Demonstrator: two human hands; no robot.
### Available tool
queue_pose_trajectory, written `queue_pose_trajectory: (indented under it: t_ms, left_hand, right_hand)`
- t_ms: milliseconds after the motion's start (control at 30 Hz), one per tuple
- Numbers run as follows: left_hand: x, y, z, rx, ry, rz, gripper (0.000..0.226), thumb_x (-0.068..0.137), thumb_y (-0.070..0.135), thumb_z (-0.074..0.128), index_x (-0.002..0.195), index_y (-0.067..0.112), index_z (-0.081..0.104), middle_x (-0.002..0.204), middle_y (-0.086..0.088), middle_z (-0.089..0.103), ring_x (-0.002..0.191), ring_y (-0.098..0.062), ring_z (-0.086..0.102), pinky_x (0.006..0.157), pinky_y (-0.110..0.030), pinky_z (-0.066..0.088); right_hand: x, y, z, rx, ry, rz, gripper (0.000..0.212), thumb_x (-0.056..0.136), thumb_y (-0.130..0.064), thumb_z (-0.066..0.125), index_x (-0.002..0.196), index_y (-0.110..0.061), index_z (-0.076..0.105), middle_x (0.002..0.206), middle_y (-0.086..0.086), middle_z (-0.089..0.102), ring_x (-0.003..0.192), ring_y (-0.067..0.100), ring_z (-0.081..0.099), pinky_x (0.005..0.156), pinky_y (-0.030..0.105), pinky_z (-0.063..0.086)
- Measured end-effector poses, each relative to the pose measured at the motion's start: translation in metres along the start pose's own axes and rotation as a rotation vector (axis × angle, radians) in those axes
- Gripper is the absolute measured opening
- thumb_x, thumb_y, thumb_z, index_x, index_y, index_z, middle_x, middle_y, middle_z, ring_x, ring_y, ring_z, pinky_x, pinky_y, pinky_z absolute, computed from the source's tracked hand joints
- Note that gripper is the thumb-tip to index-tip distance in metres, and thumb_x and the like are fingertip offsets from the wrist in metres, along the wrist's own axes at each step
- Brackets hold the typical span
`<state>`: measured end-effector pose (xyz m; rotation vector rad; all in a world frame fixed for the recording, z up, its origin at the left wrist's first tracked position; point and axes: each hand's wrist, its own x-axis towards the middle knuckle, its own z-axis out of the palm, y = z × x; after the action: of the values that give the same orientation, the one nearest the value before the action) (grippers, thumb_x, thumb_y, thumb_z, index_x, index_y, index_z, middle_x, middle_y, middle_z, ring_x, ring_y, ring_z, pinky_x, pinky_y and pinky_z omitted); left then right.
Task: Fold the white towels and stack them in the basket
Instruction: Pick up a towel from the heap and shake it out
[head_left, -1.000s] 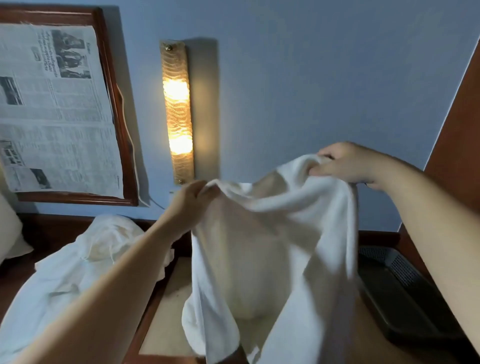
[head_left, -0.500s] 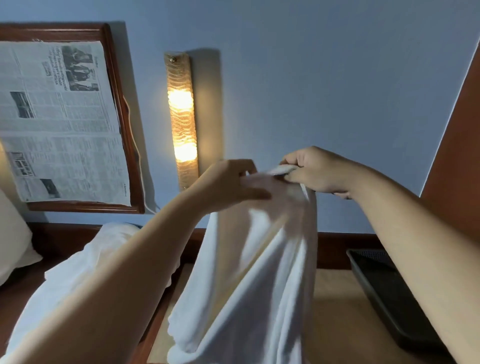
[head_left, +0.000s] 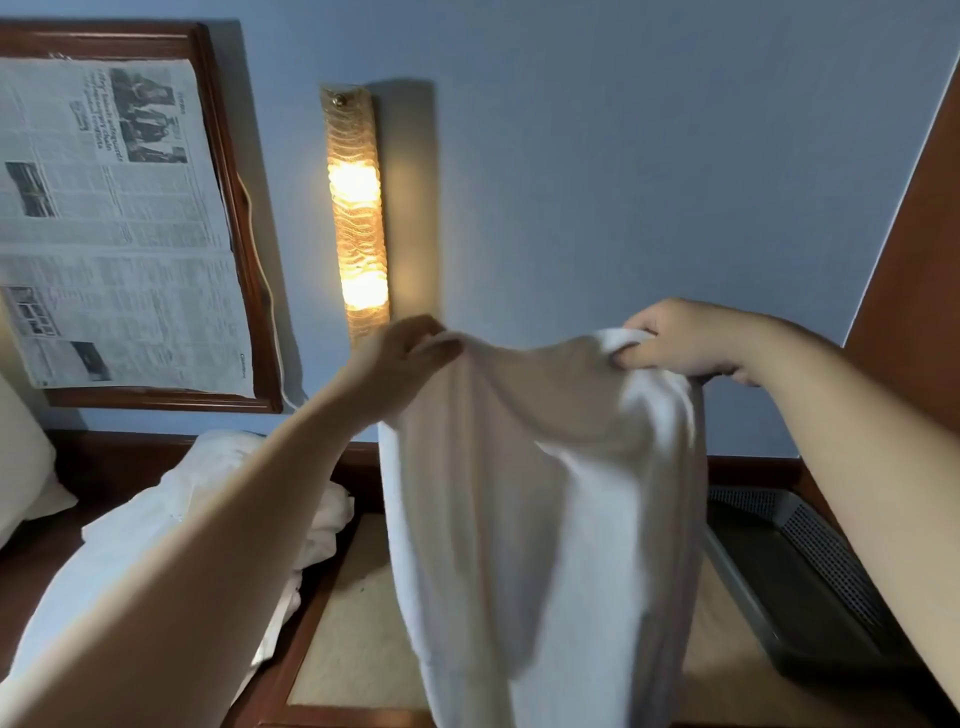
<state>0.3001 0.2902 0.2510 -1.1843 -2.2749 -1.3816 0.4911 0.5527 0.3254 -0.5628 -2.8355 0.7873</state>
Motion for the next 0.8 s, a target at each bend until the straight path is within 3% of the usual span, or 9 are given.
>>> queue_pose_trajectory:
  t_ms: [67, 167, 233, 300, 400, 533, 667, 733, 800]
  left_hand:
    - [0.01, 0.037, -0.006, -0.044, 0.006, 0.076, 0.011, 0.096, 0.037, 0.072, 0.086, 0.033, 0.072, 0.066, 0.013, 0.063, 0.057, -0.002, 0.054, 0.057, -0.026, 0.046]
    - [0.022, 0.082, -0.007, 0.013, -0.084, 0.229, 0.006, 0.095, 0.036, 0.074, 0.095, 0.031, 0.077, 0.076, 0.006, 0.068, 0.063, -0.002, 0.053, 0.057, -0.017, 0.042]
    - [0.025, 0.096, -0.002, 0.178, -0.209, 0.334, 0.011, 0.093, 0.038, 0.077, 0.099, 0.029, 0.079, 0.073, 0.007, 0.064, 0.062, -0.002, 0.05, 0.055, -0.013, 0.037]
    - [0.026, 0.095, 0.003, 0.248, -0.239, 0.359, 0.015, 0.091, 0.039, 0.079, 0.099, 0.026, 0.079, 0.072, 0.008, 0.062, 0.062, 0.0, 0.052, 0.055, -0.011, 0.037]
    - [0.025, 0.069, 0.002, 0.219, -0.186, 0.213, 0.025, 0.081, 0.047, 0.086, 0.086, 0.026, 0.075, 0.066, 0.008, 0.056, 0.055, 0.0, 0.048, 0.05, -0.015, 0.036]
    - [0.017, 0.017, 0.005, 0.331, -0.321, 0.037, 0.055, 0.082, 0.059, 0.08, 0.064, 0.013, 0.056, 0.057, 0.007, 0.04, 0.052, -0.007, 0.035, 0.053, -0.028, 0.029]
    - [0.001, -0.012, 0.011, 0.077, -0.318, -0.035, 0.05, 0.1, 0.053, 0.062, 0.075, 0.01, 0.055, 0.065, 0.008, 0.043, 0.061, -0.009, 0.039, 0.062, -0.033, 0.031]
    - [-0.001, -0.012, 0.016, 0.019, -0.224, -0.075, 0.045, 0.105, 0.052, 0.052, 0.088, 0.01, 0.057, 0.071, 0.006, 0.048, 0.065, -0.009, 0.044, 0.064, -0.033, 0.034]
    - [0.003, -0.008, 0.018, 0.038, -0.116, -0.092, 0.04, 0.105, 0.052, 0.05, 0.087, 0.017, 0.058, 0.066, 0.01, 0.049, 0.06, -0.006, 0.045, 0.061, -0.031, 0.037]
  right_hand:
    - [0.0, -0.011, 0.015, 0.039, -0.071, -0.054, 0.017, 0.09, -0.03, 0.078, 0.105, -0.025, 0.072, 0.087, -0.002, 0.072, 0.076, 0.019, 0.071, 0.056, 0.03, 0.053]
    - [-0.002, -0.034, 0.035, 0.273, -0.254, -0.184, 0.053, 0.089, -0.01, 0.079, 0.133, -0.031, 0.057, 0.109, 0.008, 0.075, 0.097, 0.024, 0.076, 0.075, 0.039, 0.062]
    - [-0.001, -0.039, 0.04, 0.295, -0.298, -0.276, 0.053, 0.09, 0.007, 0.066, 0.133, -0.023, 0.059, 0.114, 0.011, 0.075, 0.104, 0.026, 0.075, 0.081, 0.041, 0.064]
    - [0.0, -0.034, 0.038, 0.334, -0.292, -0.273, 0.042, 0.092, 0.01, 0.062, 0.125, -0.014, 0.068, 0.114, 0.013, 0.075, 0.106, 0.027, 0.073, 0.086, 0.043, 0.064]
    - [0.003, -0.019, 0.034, 0.393, -0.2, -0.225, 0.015, 0.102, -0.009, 0.063, 0.112, -0.009, 0.074, 0.102, 0.01, 0.078, 0.093, 0.027, 0.073, 0.083, 0.041, 0.062]
    - [0.007, -0.013, 0.027, 0.414, -0.022, -0.18, 0.025, 0.109, -0.017, 0.053, 0.104, -0.013, 0.077, 0.096, 0.008, 0.079, 0.083, 0.018, 0.071, 0.07, 0.027, 0.054]
    - [0.007, -0.014, 0.025, 0.366, 0.054, -0.178, 0.028, 0.109, -0.02, 0.051, 0.101, -0.014, 0.077, 0.097, 0.007, 0.079, 0.088, 0.022, 0.073, 0.08, 0.034, 0.057]
    - [0.011, -0.011, 0.029, 0.254, 0.08, -0.171, 0.027, 0.109, -0.024, 0.051, 0.099, -0.02, 0.077, 0.097, 0.004, 0.079, 0.096, 0.026, 0.073, 0.09, 0.041, 0.057]
    - [0.014, -0.009, 0.032, 0.116, 0.097, -0.168, 0.025, 0.108, -0.026, 0.051, 0.098, -0.023, 0.074, 0.099, 0.001, 0.076, 0.1, 0.026, 0.071, 0.092, 0.041, 0.055]
